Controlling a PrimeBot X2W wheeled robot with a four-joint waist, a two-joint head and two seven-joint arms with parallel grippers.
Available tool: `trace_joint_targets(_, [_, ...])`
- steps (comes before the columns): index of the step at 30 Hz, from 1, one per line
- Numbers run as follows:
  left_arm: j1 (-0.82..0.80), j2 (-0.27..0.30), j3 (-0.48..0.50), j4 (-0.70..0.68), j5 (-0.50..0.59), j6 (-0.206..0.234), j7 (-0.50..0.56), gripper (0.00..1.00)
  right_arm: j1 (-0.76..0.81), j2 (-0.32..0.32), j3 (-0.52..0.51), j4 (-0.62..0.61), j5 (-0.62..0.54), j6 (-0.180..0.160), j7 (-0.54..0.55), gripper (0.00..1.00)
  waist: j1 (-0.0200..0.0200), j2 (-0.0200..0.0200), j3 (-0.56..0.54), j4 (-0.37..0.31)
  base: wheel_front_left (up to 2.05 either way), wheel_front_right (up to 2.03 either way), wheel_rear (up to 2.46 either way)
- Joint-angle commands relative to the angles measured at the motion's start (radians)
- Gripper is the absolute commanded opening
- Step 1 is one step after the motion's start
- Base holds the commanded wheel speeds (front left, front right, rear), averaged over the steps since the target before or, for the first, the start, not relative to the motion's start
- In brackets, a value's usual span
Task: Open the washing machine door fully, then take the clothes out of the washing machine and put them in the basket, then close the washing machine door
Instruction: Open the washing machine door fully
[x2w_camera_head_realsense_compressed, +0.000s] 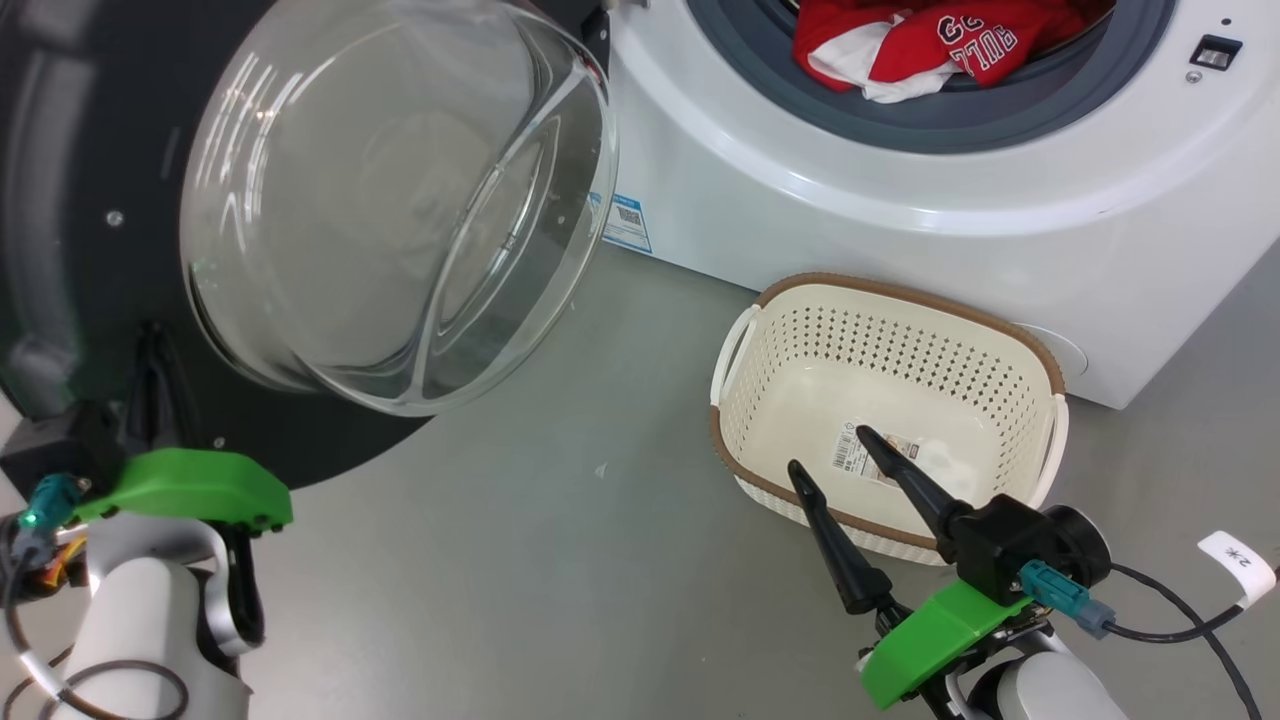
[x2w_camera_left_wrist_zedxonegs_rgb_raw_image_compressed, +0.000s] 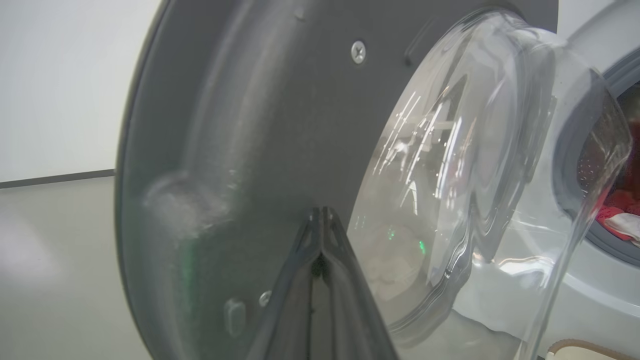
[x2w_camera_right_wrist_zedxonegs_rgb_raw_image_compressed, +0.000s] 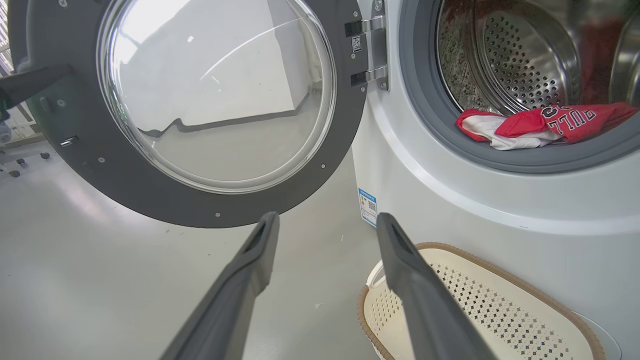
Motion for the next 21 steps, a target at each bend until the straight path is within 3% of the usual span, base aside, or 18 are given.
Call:
trace_joint_targets(1, [-0.036, 0.052, 0.052, -0.014, 0.009, 0.001, -0.012, 0.00, -0.001, 0.008, 0.025, -0.031, -0.012, 0.005, 0.000, 1.00, 0.0000, 0.0000, 0.001, 0.000, 0.00, 0.00, 0.00])
trace_joint_targets(9, [-0.071, 0.050, 0.096, 0.049, 0.057, -0.003, -0.012, 0.00, -0.002, 0.008, 0.029, -0.044, -0.024, 0.005, 0.015, 1.00, 0.0000, 0.0000, 0.011, -0.004, 0.00, 0.00, 0.00])
trace_joint_targets(21, [-0.113, 0.039, 0.197, 0.113, 0.080, -0.045, -0.012, 0.00, -0.007, 0.008, 0.042, -0.057, -0.037, 0.005, 0.034, 1.00, 0.0000, 0.0000, 0.026, -0.019, 0.00, 0.00, 0.00])
